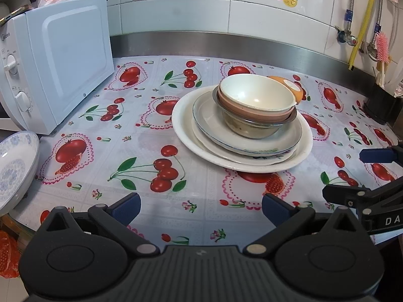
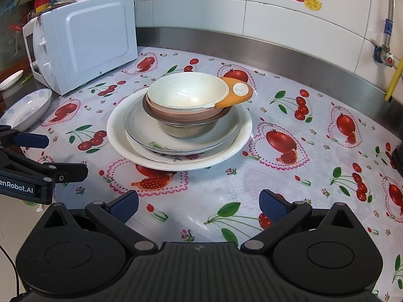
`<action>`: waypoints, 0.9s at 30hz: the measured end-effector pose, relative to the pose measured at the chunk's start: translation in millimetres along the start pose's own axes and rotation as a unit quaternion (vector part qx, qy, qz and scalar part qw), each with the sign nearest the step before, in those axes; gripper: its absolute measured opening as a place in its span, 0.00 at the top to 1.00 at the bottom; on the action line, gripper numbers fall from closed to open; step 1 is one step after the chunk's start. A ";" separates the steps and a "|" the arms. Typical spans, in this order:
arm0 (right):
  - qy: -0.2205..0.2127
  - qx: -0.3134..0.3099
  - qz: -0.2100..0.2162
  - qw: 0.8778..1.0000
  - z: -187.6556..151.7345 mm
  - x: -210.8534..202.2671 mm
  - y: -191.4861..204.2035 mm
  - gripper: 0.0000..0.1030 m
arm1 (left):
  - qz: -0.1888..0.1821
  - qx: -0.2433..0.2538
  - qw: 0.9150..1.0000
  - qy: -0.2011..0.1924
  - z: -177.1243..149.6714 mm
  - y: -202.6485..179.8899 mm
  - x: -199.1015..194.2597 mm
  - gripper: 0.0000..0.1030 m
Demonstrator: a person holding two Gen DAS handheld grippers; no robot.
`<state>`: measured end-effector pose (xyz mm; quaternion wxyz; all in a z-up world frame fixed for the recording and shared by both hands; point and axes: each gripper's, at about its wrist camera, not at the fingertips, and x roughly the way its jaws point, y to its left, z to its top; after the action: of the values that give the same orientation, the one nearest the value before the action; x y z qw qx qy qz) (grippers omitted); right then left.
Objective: Organize plates and bowls
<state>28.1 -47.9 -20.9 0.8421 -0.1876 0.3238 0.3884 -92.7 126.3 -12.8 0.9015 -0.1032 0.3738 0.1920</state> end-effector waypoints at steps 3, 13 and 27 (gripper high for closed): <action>0.000 0.000 0.000 1.000 0.0 -0.1 0.1 0.93 | 0.000 0.001 1.000 0.001 -0.3 -0.6 0.2 0.00; 0.001 -0.001 0.000 1.000 -0.4 0.2 1.8 0.93 | 0.001 0.001 1.000 0.002 0.3 -0.5 0.0 0.00; 0.000 -0.006 -0.001 1.000 -0.5 -0.3 2.4 0.93 | 0.003 -0.003 1.000 0.006 -1.7 0.9 1.6 0.00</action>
<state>25.9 -46.9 -21.2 0.8413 -0.1925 0.3215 0.3897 -93.1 127.0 -15.2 0.8985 -0.1063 0.3784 0.1953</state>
